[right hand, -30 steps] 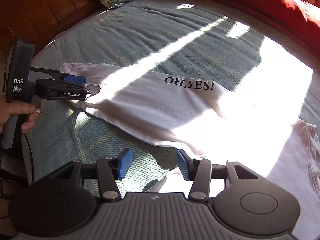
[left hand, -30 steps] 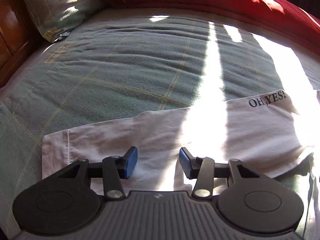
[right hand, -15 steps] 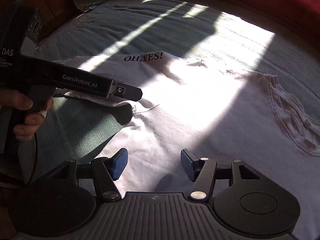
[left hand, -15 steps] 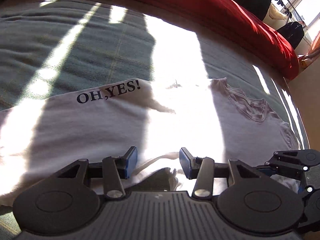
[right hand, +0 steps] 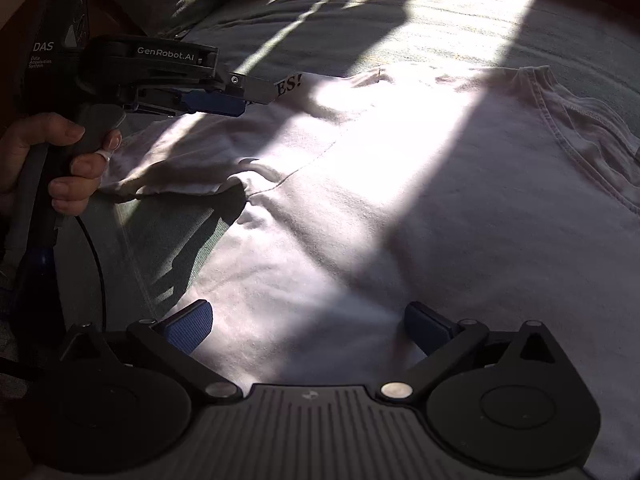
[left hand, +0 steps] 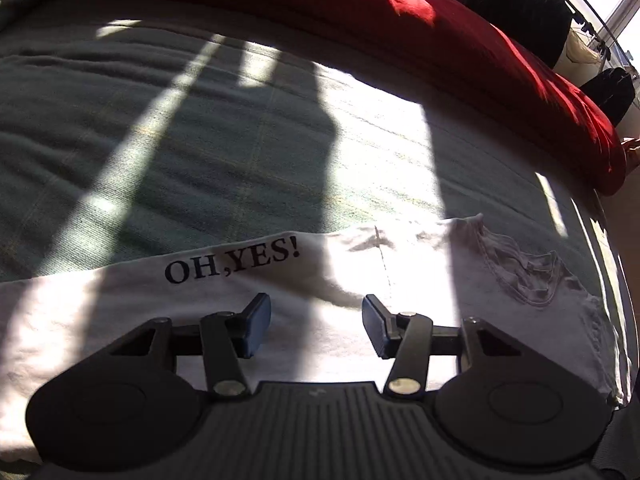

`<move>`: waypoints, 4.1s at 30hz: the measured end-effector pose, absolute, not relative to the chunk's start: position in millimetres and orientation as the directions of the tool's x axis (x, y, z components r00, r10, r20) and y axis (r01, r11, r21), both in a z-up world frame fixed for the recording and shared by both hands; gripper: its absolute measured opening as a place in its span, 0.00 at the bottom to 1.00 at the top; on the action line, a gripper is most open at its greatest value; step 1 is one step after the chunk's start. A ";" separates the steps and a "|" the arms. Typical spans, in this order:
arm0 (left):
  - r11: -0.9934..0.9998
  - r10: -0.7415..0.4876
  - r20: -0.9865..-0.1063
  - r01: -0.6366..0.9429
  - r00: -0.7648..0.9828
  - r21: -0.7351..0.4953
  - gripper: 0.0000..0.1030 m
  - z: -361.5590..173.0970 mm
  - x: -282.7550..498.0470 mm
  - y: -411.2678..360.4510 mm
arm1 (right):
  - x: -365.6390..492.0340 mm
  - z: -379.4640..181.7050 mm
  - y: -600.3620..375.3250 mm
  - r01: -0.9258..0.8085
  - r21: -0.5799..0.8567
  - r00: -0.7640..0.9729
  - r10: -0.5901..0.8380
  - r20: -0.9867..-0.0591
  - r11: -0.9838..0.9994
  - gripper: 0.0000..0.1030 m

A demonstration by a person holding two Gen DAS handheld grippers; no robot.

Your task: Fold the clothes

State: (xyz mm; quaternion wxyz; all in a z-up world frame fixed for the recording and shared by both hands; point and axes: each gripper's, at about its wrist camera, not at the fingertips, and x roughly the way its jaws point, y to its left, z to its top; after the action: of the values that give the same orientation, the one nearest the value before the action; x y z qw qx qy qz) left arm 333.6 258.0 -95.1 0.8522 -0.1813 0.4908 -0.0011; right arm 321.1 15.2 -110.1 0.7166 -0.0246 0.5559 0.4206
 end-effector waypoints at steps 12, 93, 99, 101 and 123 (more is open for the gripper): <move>0.982 -0.057 -0.853 -0.127 0.518 -0.143 0.49 -114.1 407.8 241.2 | 306.7 -102.8 22.1 -0.672 0.353 0.087 0.543 -0.836 0.651 1.00; 0.914 -0.027 -0.853 -0.332 0.521 -0.232 0.60 -70.0 251.4 315.7 | 278.1 -48.8 44.0 -0.678 0.152 0.288 0.450 -0.846 0.719 1.00; 0.926 -0.041 -0.867 -0.307 0.496 -0.219 0.60 -105.4 250.0 315.6 | 273.5 -53.2 54.4 -0.696 0.151 0.267 0.449 -0.853 0.702 1.00; 0.923 -0.038 -0.859 -0.311 0.511 -0.226 0.62 -108.1 253.9 324.3 | 271.0 -54.7 57.4 -0.703 0.151 0.260 0.448 -0.855 0.695 1.00; 0.921 0.097 -0.856 -0.372 0.509 -0.117 0.59 -98.5 246.2 275.2 | 269.2 -60.6 74.0 -0.717 0.143 0.244 0.437 -0.866 0.683 1.00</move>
State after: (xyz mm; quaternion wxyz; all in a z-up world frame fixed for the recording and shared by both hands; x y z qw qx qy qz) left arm 246.2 275.2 -98.5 0.8564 -0.1442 0.4764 0.1370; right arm 269.2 74.0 -60.6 0.7756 -0.1427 0.4897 0.3719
